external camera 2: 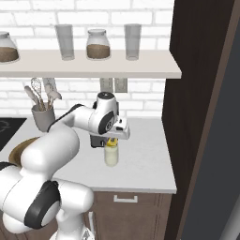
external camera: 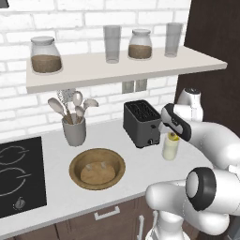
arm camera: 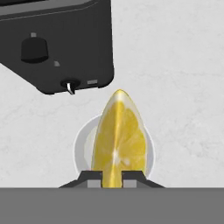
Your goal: Grab a lemon wedge from the fridge and one ice cube from the ice bowl, and put them in the glass of lemonade.
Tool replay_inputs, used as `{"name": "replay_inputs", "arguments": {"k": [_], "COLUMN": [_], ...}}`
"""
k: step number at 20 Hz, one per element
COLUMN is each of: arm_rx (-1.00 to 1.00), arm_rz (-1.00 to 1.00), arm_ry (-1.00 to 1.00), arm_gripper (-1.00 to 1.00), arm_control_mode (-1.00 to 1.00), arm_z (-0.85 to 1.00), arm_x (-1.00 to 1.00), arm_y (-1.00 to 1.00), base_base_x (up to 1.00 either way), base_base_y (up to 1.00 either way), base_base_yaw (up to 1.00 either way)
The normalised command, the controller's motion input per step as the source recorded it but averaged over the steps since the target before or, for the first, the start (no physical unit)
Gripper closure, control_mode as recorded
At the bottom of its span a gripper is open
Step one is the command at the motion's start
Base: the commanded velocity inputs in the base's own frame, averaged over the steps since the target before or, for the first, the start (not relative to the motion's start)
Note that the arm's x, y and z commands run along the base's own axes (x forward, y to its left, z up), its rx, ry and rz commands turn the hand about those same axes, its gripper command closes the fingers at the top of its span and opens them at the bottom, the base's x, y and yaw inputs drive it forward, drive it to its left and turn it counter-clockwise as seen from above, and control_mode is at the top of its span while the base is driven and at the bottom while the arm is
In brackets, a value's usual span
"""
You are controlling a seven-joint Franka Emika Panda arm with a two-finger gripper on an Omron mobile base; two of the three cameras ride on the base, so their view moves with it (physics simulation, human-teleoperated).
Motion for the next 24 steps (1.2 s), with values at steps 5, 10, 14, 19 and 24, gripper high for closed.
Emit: {"name": "replay_inputs", "arguments": {"k": [5,10,14,19,24], "arm_rx": [0.0,0.0,0.0,0.0,0.05], "arm_rz": [0.0,0.0,0.0,0.0,0.0], "arm_ry": [0.0,0.0,0.0,0.0,-0.05], "arm_gripper": [1.0,-1.0,-1.0,-1.0,-1.0], "arm_control_mode": [-1.0,-1.0,-1.0,-1.0,-1.0], "arm_z": [0.0,0.0,0.0,0.01,0.19], "arm_x": [0.0,0.0,0.0,-0.07,-0.21], "arm_y": [0.0,0.0,0.0,0.0,0.0], "base_base_x": [0.0,0.0,0.0,0.0,0.0], "base_base_y": [0.0,0.0,0.0,0.0,0.0], "base_base_yaw": [0.0,0.0,0.0,0.0,0.0]}}
